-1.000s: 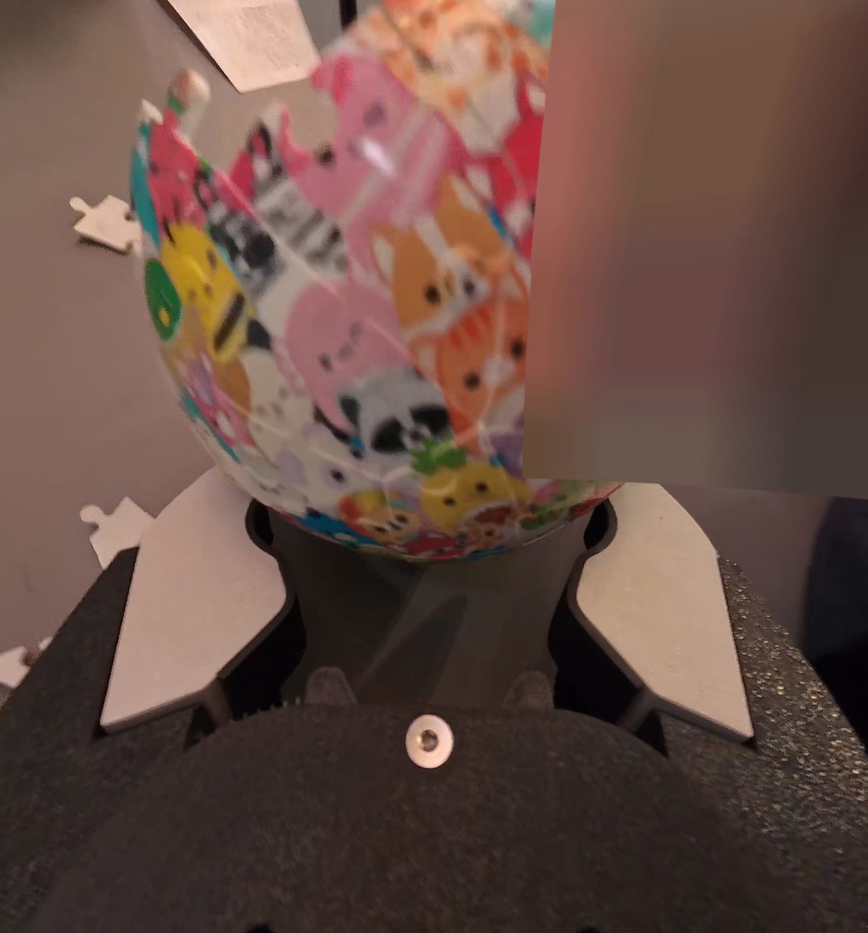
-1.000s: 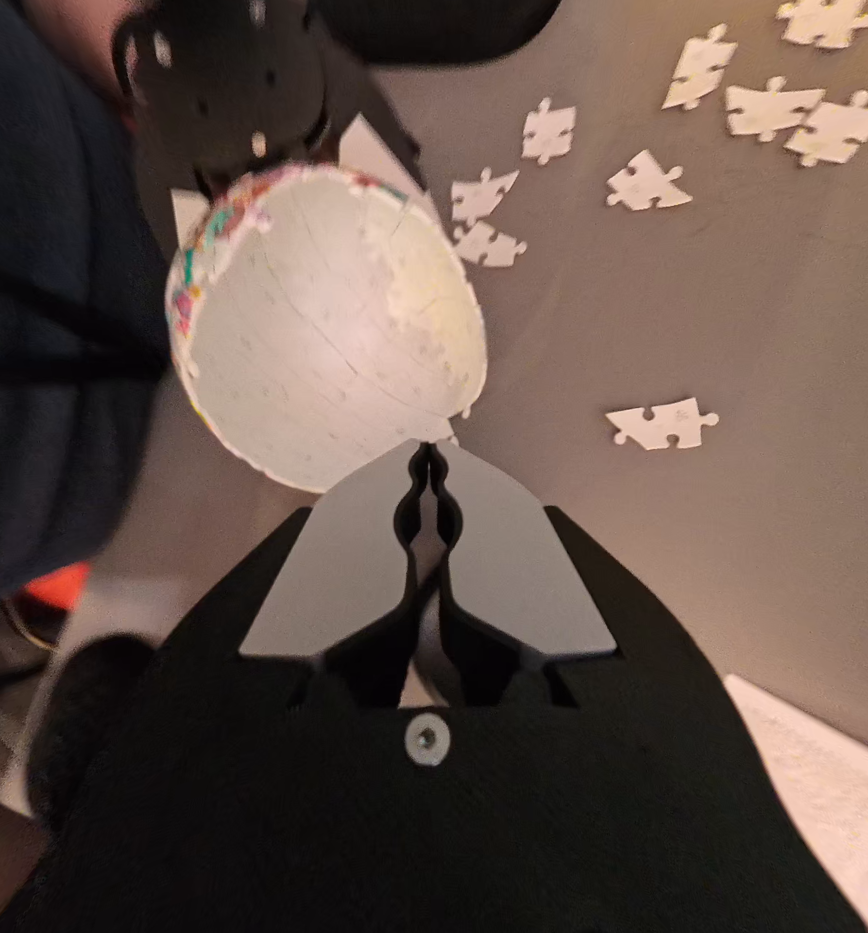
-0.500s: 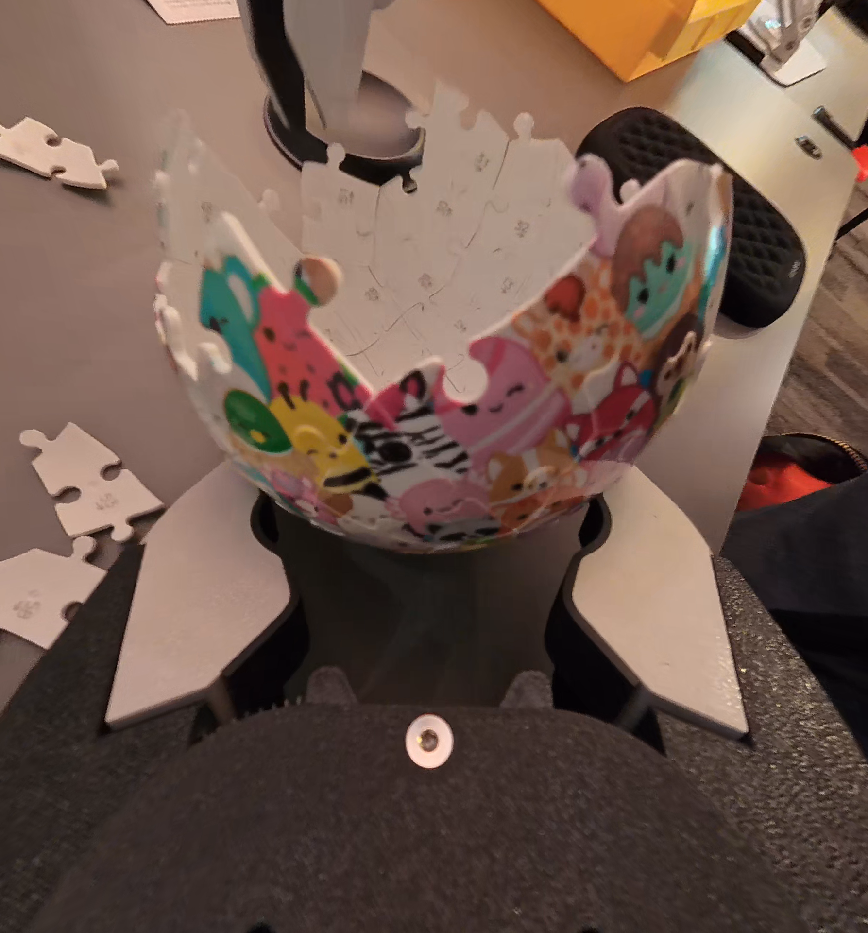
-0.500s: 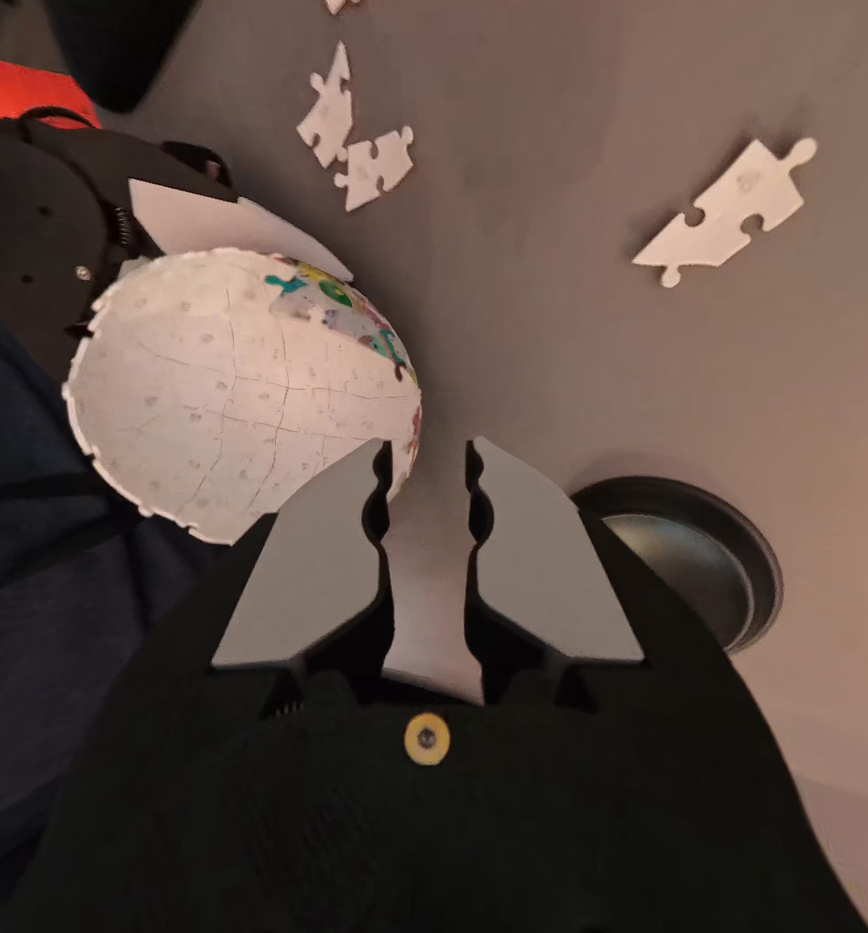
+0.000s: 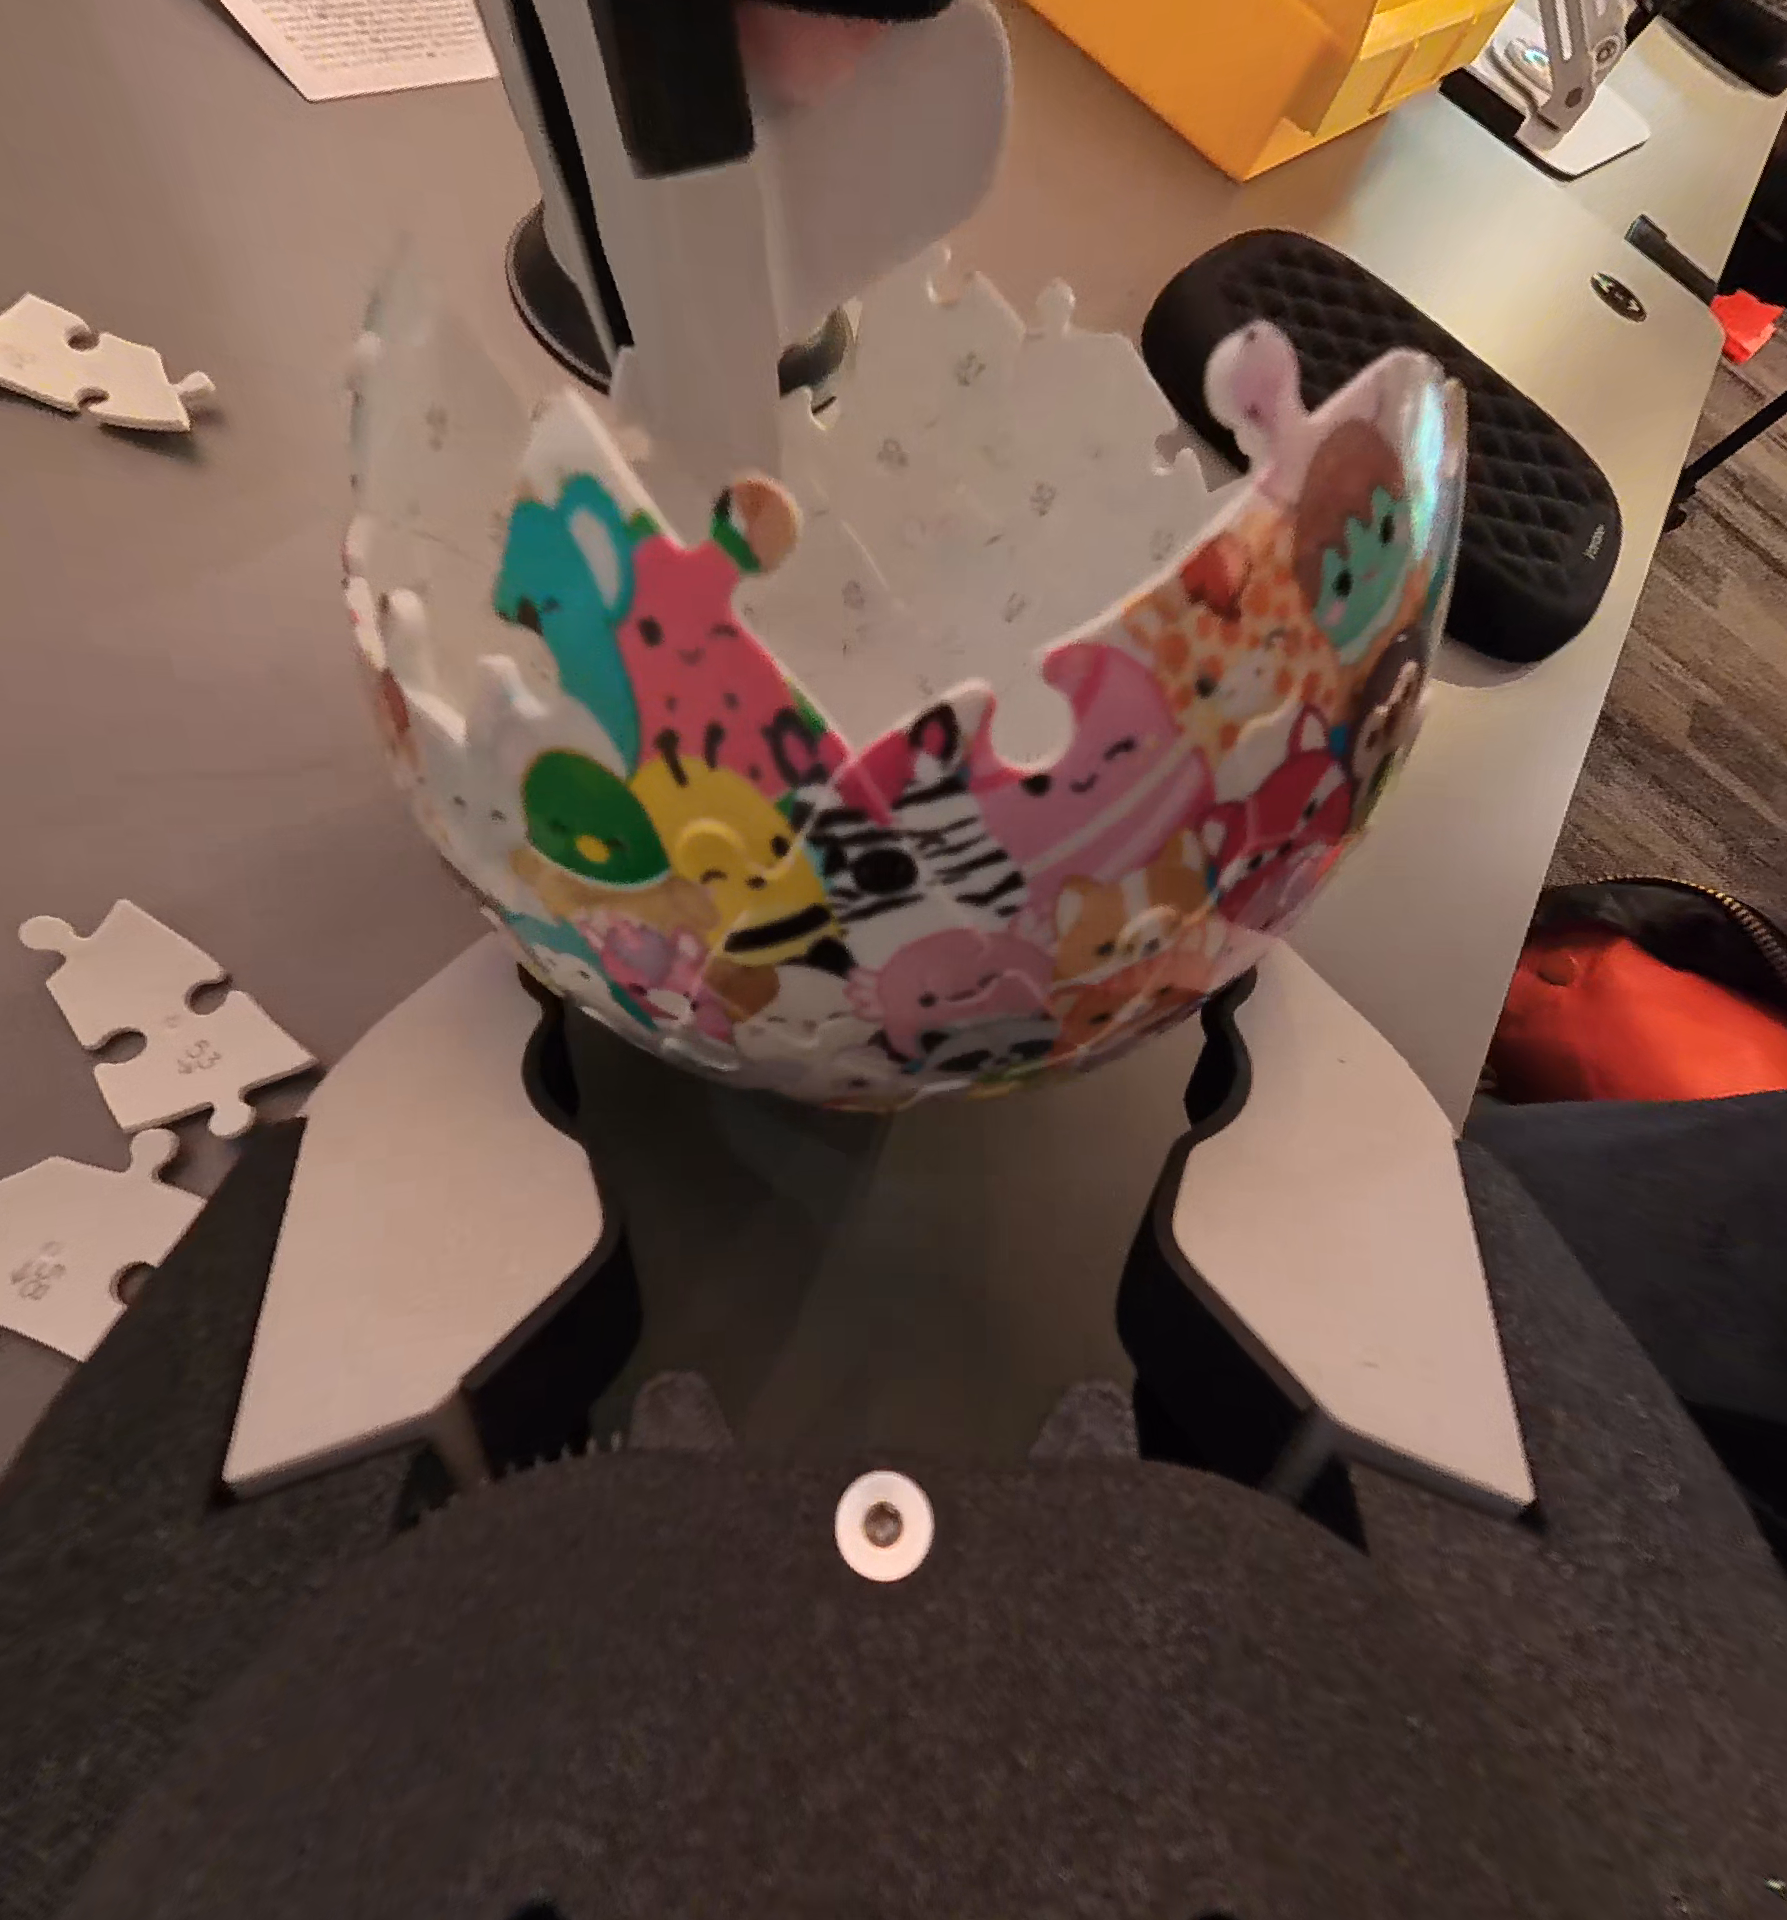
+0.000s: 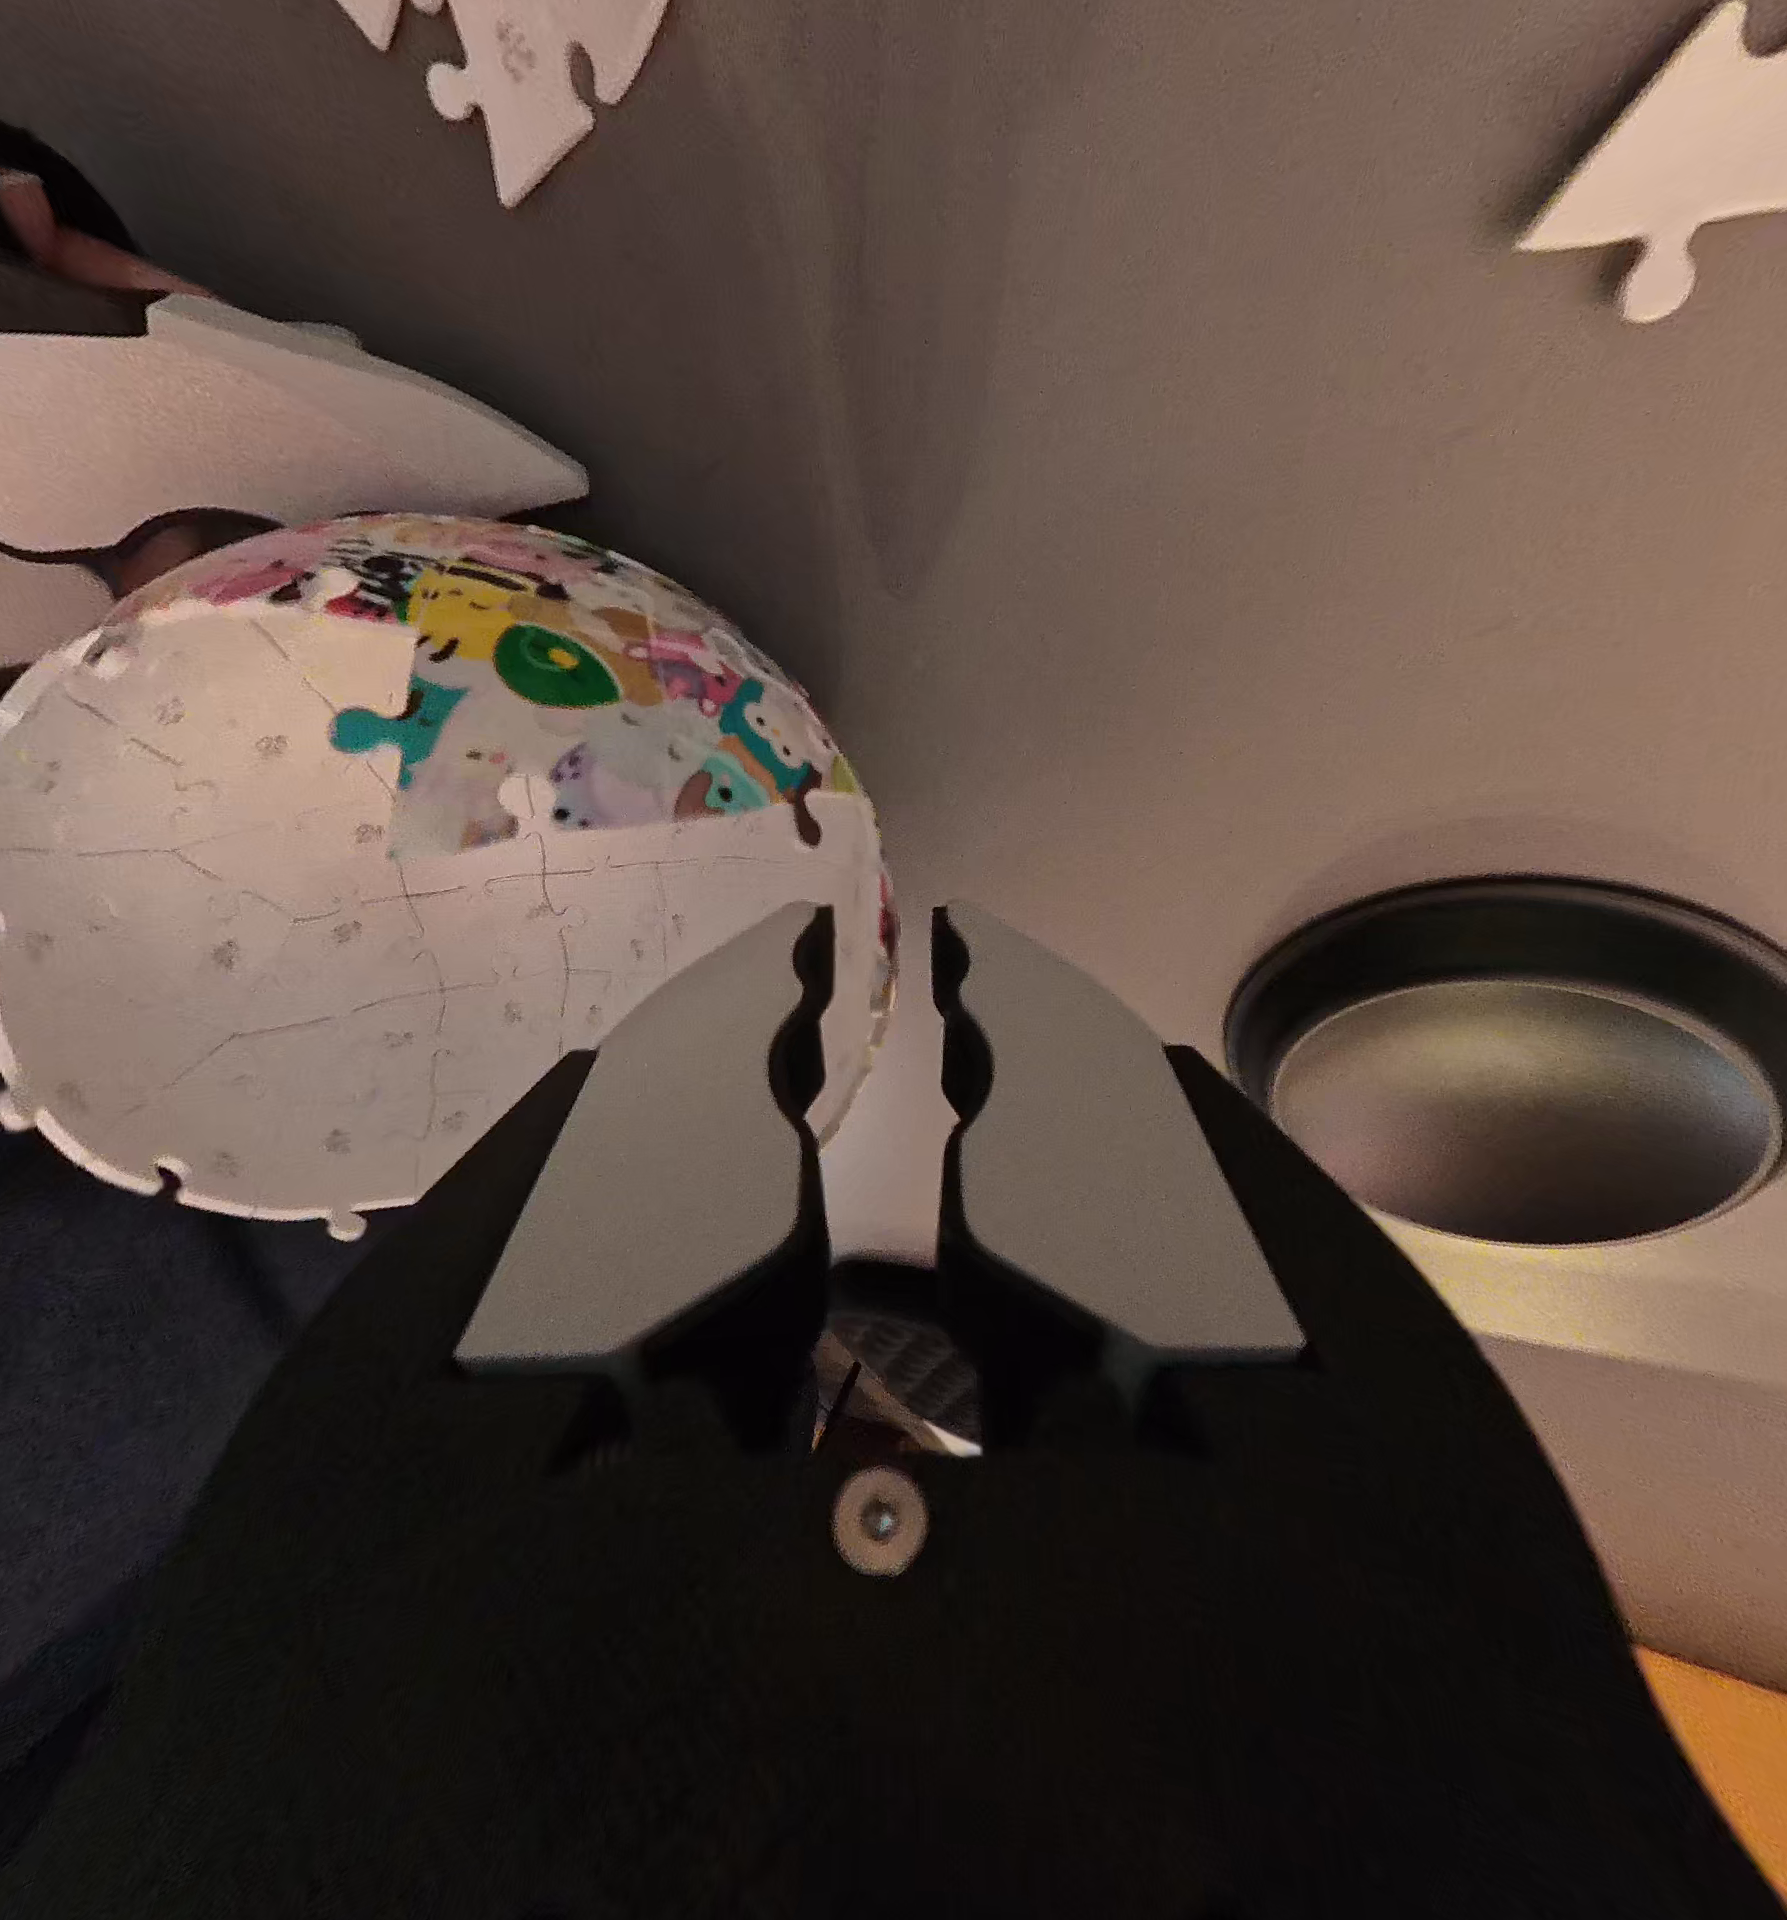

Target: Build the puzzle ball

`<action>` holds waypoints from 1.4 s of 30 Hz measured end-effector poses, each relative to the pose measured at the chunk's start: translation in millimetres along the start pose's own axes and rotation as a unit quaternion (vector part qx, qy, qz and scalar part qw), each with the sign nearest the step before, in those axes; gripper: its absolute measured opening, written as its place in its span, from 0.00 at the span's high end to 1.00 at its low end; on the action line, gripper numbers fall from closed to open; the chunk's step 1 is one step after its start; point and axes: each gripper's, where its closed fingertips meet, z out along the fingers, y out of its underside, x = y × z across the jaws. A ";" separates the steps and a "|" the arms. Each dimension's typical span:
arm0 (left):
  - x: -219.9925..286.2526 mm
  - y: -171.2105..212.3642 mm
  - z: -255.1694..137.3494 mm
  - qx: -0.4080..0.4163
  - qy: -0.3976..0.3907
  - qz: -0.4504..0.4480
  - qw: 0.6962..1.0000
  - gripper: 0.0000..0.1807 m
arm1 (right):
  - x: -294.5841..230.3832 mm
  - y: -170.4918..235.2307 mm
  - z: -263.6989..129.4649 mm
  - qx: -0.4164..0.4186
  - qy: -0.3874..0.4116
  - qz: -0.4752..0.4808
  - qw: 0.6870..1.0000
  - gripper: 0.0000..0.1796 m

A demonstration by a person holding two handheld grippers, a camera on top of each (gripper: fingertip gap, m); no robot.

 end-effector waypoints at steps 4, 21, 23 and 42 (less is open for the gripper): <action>2.1 -0.4 0.5 0.001 0.003 0.001 1.000 0.36 | -1.1 2.3 0.3 -0.020 0.006 -0.001 1.000 0.94; 4.1 -2.9 1.4 0.008 0.008 -0.001 1.000 0.36 | 3.4 6.6 8.1 -0.053 0.056 -0.030 0.997 0.97; 5.2 -1.4 3.4 0.000 0.008 0.003 1.000 0.36 | 1.4 5.1 6.5 -0.045 0.050 -0.027 0.997 0.97; 4.7 -3.4 4.6 0.003 0.013 -0.003 1.000 0.35 | -1.7 -13.2 9.2 -0.031 0.018 -0.150 0.988 0.95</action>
